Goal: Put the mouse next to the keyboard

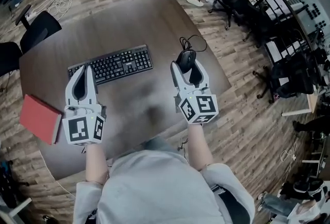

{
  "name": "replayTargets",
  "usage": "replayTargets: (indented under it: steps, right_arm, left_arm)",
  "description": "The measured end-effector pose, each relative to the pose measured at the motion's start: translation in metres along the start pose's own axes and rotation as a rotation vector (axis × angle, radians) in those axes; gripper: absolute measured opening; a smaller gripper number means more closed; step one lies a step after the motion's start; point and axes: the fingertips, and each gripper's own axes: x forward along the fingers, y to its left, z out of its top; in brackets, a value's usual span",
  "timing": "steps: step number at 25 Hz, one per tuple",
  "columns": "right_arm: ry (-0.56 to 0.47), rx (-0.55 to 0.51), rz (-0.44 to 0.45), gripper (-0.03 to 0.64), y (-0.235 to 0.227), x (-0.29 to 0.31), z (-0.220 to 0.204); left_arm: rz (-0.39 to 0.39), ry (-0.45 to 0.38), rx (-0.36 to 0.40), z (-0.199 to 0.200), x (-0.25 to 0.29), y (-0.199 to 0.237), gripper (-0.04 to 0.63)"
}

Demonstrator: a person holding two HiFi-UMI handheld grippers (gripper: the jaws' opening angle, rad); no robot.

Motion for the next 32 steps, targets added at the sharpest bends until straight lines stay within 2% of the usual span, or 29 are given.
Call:
replayTargets:
  steps: [16, 22, 32]
  right_arm:
    - [0.227, 0.061, 0.116, 0.252, -0.049, 0.078, -0.095]
    - [0.334, 0.102, 0.13, 0.252, -0.061, 0.1, -0.135]
    - [0.496, 0.087, 0.134, 0.252, -0.072, 0.129, -0.193]
  left_arm:
    - [0.176, 0.054, 0.026, -0.028, 0.012, -0.007, 0.012]
    - [0.226, 0.083, 0.049, -0.031, 0.01, -0.007, 0.011]
    - [0.278, 0.132, 0.064, -0.042, 0.011, -0.005, 0.011]
